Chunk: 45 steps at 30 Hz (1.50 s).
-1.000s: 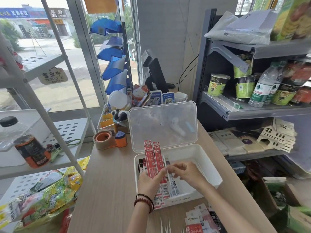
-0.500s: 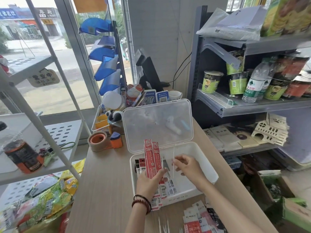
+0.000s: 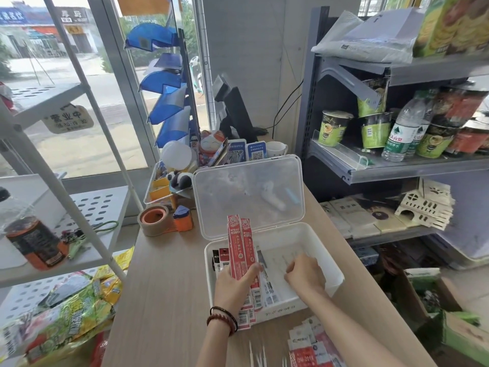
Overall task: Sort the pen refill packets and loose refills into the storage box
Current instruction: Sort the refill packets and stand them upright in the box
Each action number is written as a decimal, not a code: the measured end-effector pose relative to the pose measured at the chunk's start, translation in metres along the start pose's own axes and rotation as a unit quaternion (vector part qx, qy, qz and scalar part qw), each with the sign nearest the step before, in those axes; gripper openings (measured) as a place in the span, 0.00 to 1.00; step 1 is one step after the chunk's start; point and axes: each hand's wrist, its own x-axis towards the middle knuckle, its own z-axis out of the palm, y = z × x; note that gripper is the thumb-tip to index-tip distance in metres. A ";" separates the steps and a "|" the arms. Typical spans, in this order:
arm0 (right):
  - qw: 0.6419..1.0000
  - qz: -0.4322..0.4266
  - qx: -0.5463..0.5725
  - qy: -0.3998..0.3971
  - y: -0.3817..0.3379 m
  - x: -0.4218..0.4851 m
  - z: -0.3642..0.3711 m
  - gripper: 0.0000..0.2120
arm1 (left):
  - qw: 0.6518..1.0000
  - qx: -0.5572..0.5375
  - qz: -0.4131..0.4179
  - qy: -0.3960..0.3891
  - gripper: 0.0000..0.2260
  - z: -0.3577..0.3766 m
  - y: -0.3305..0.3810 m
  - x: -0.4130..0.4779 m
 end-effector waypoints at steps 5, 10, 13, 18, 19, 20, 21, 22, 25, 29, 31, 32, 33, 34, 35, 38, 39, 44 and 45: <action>0.999 -0.022 0.023 -0.016 0.000 -0.003 -0.005 0.06 | 1.000 0.001 0.003 0.005 0.07 -0.001 -0.001 0.001; 0.956 -0.171 0.217 -0.095 -0.014 -0.020 -0.026 0.10 | 1.000 -0.008 0.009 0.004 0.09 0.000 -0.005 0.002; 0.933 -0.212 0.265 -0.119 -0.018 -0.029 -0.034 0.16 | 1.000 -0.011 0.006 0.011 0.06 -0.001 -0.007 0.004; 0.916 -0.237 0.289 -0.146 -0.018 -0.032 -0.038 0.15 | 1.000 -0.012 0.002 0.021 0.05 -0.001 -0.010 0.007; 0.911 -0.239 0.298 -0.154 -0.019 -0.032 -0.039 0.14 | 1.000 -0.011 0.002 0.022 0.04 -0.001 -0.010 0.007; 0.906 -0.240 0.308 -0.163 -0.019 -0.033 -0.040 0.13 | 1.000 -0.010 0.002 0.023 0.04 -0.001 -0.010 0.007; 0.901 -0.241 0.319 -0.172 -0.019 -0.033 -0.041 0.12 | 1.000 -0.008 0.002 0.023 0.04 -0.001 -0.009 0.007; 0.897 -0.242 0.324 -0.180 -0.019 -0.033 -0.042 0.11 | 1.000 -0.007 0.002 0.024 0.04 -0.001 -0.009 0.007; 0.894 -0.247 0.315 -0.201 -0.018 -0.034 -0.042 0.11 | 1.000 -0.003 0.000 0.024 0.03 -0.001 -0.009 0.005; 0.898 -0.246 0.302 -0.204 -0.016 -0.034 -0.040 0.11 | 1.000 -0.002 -0.015 0.017 0.02 0.001 -0.008 0.004; 0.913 -0.237 0.279 -0.182 -0.014 -0.032 -0.037 0.08 | 1.000 -0.007 -0.022 0.021 0.04 0.001 -0.009 0.003; 0.925 -0.227 0.262 -0.158 -0.013 -0.029 -0.034 0.07 | 0.999 -0.010 -0.024 0.024 0.05 0.001 -0.010 0.003; 0.938 -0.215 0.240 -0.128 -0.011 -0.025 -0.031 0.06 | 0.999 -0.014 -0.027 0.027 0.05 0.000 -0.011 0.003; 0.951 -0.201 0.214 -0.096 -0.009 -0.022 -0.028 0.05 | 0.999 -0.018 -0.030 0.030 0.06 0.000 -0.012 0.002; 0.962 -0.188 0.188 -0.068 -0.008 -0.020 -0.026 0.04 | 0.999 -0.021 -0.031 0.033 0.06 0.000 -0.012 0.002; 0.982 -0.150 0.114 -0.030 -0.005 -0.016 -0.019 0.00 | 0.999 -0.021 -0.031 0.037 0.06 0.000 -0.012 0.003; 0.987 -0.133 0.090 -0.026 -0.005 -0.016 -0.017 0.01 | 0.999 -0.022 -0.030 0.039 0.05 0.000 -0.011 0.003; 0.997 -0.068 0.004 -0.027 -0.005 -0.012 -0.008 0.02 | 0.999 -0.030 -0.008 0.043 0.07 -0.002 -0.005 0.002; 0.998 -0.063 -0.007 -0.028 -0.005 -0.010 -0.006 0.03 | 0.999 -0.035 -0.007 0.041 0.06 -0.002 -0.004 0.002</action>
